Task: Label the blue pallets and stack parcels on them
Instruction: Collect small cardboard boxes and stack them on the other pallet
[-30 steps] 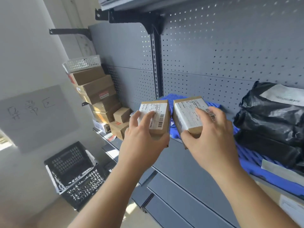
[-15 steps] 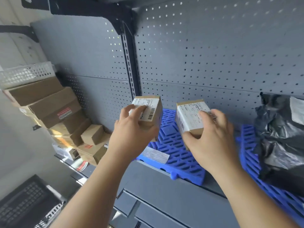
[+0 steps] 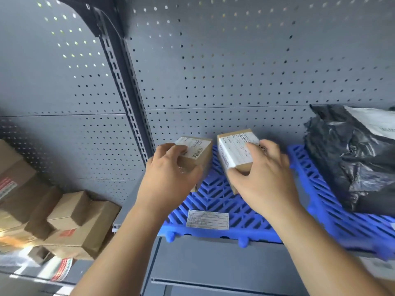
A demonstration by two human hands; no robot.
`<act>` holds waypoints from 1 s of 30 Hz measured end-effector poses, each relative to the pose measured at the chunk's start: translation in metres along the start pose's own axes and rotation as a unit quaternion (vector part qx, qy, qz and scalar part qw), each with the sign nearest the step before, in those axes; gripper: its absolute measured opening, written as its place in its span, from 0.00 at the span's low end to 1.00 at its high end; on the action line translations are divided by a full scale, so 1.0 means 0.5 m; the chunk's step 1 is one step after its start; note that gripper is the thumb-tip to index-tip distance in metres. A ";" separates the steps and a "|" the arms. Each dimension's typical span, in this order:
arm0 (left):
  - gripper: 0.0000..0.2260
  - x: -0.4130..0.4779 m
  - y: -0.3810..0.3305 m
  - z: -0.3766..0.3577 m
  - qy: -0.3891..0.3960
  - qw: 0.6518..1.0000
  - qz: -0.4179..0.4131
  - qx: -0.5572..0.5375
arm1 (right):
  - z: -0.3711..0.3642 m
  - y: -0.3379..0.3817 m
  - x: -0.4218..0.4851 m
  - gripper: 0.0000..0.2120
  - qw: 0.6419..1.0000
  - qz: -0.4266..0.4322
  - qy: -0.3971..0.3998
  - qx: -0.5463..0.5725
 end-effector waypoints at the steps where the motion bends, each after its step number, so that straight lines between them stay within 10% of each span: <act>1: 0.33 0.002 0.003 -0.003 0.006 1.000 -0.004 -0.007 | -0.004 0.003 -0.003 0.33 1.000 -0.004 -0.001 -0.003; 30: 0.26 -0.117 -0.107 0.022 -0.018 0.993 -0.117 -0.019 | 0.113 0.029 -0.096 0.29 0.993 0.016 -0.107 -0.054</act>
Point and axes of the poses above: each hand's wrist, its own x-axis towards the middle knuckle, its own z-axis out of the back of the hand, y = z × x, the point moved 9 cm from there along x, towards the middle knuckle, and after that the axes turned 9 degrees about z, right-handed, at the moved point
